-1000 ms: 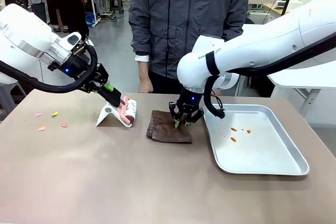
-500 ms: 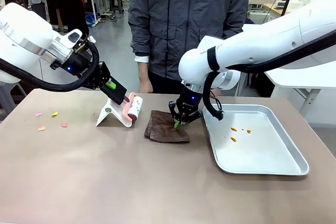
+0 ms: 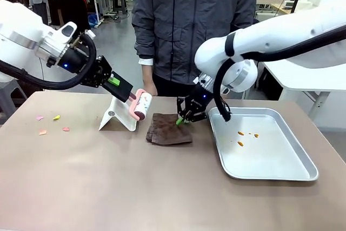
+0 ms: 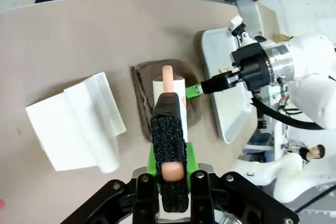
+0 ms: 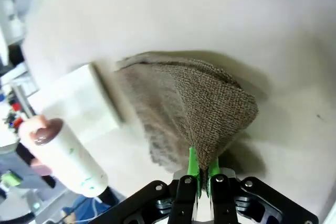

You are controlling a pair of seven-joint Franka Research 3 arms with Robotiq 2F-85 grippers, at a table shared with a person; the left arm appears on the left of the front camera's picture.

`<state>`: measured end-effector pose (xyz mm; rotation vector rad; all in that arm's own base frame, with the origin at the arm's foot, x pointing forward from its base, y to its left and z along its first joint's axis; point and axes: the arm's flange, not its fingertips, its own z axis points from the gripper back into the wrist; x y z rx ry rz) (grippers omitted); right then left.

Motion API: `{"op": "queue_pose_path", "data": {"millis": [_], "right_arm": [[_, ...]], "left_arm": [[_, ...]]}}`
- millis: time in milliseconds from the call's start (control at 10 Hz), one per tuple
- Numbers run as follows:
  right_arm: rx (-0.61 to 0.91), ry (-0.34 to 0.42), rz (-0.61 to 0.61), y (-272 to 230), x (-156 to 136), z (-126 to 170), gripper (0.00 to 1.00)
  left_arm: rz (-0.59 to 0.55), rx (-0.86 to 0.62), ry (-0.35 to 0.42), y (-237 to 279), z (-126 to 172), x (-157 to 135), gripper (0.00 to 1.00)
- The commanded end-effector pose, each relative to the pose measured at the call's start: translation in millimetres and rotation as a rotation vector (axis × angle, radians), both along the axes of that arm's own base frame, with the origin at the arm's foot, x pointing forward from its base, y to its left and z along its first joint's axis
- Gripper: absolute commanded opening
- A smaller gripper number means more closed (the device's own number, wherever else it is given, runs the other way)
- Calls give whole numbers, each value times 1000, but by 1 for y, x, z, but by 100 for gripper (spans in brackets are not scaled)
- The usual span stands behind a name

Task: Clean the surface of the table.
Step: Hold the Lint Roller with your left hand and the towel with your right hand.

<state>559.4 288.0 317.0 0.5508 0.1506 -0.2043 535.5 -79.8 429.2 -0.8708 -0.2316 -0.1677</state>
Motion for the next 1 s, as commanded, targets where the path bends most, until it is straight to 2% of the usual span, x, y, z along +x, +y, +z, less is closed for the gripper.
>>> {"op": "queue_pose_path", "data": {"millis": [0,100,300,500,700,900], "right_arm": [[227,-68,54,-35,-34,19,0],[352,-104,88,-52,-51,37,0],[532,-127,128,-80,-82,63,0],[628,-140,94,-111,-119,82,0],[700,-238,55,-165,-171,98,0],[795,-350,-35,-236,-203,105,0]], "left_arm": [[-53,-151,-15,30,5,-30,0],[-34,-219,-27,59,13,-42,0],[-16,-313,-24,107,23,-63,0],[54,-385,-30,164,28,-86,0],[66,-481,2,228,21,-113,0],[91,-460,74,280,4,-129,0]]}}
